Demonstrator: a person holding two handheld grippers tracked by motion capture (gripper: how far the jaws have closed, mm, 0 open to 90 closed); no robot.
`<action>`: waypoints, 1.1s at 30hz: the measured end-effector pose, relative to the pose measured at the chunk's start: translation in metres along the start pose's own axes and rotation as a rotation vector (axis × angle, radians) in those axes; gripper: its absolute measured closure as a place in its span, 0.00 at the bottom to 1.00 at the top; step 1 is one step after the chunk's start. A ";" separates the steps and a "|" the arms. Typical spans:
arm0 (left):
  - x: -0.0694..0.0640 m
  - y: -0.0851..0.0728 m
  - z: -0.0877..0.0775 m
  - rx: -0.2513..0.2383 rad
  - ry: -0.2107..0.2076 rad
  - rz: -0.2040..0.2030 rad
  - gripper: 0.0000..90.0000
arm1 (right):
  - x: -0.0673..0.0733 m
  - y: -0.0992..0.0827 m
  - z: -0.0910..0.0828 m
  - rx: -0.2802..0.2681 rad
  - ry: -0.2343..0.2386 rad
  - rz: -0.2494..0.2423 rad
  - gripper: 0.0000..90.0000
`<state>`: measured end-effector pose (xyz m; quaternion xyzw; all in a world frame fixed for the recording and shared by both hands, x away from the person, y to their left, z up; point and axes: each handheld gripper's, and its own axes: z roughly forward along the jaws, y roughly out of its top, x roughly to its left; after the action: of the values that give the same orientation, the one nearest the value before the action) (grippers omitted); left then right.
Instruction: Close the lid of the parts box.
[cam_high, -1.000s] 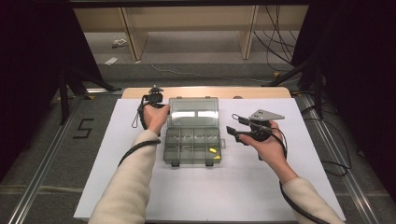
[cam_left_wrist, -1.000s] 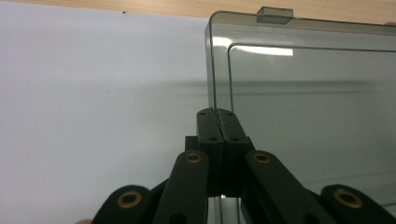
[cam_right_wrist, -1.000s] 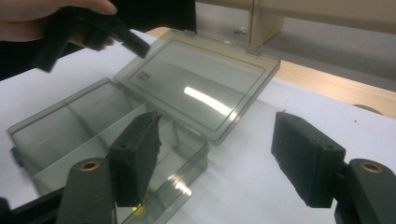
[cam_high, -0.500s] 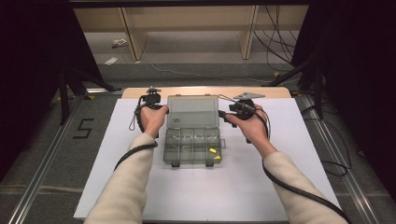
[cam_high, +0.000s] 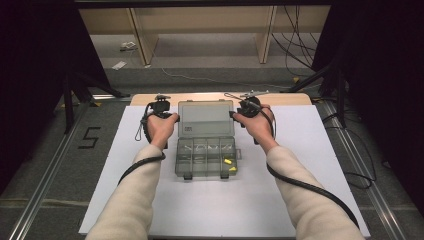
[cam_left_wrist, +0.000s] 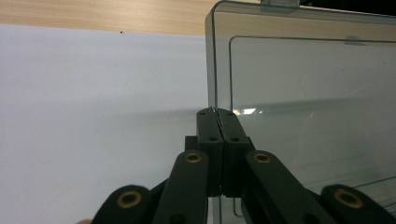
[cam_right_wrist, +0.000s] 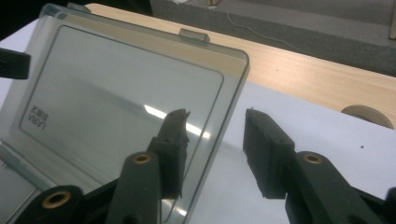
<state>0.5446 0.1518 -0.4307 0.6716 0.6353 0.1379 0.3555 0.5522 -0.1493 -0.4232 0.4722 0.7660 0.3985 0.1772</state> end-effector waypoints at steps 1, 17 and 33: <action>0.000 0.000 0.000 -0.002 -0.005 -0.005 0.99 | 0.000 0.001 0.001 0.004 -0.004 -0.005 0.68; -0.001 -0.003 -0.002 -0.044 -0.031 0.018 0.99 | 0.005 -0.003 0.011 0.032 -0.088 0.190 0.93; 0.001 -0.008 0.001 -0.091 -0.064 0.052 0.97 | 0.017 -0.007 0.008 -0.011 -0.190 0.247 0.99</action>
<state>0.5396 0.1516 -0.4372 0.6749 0.5991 0.1545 0.4021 0.5451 -0.1323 -0.4315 0.5976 0.6796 0.3750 0.2012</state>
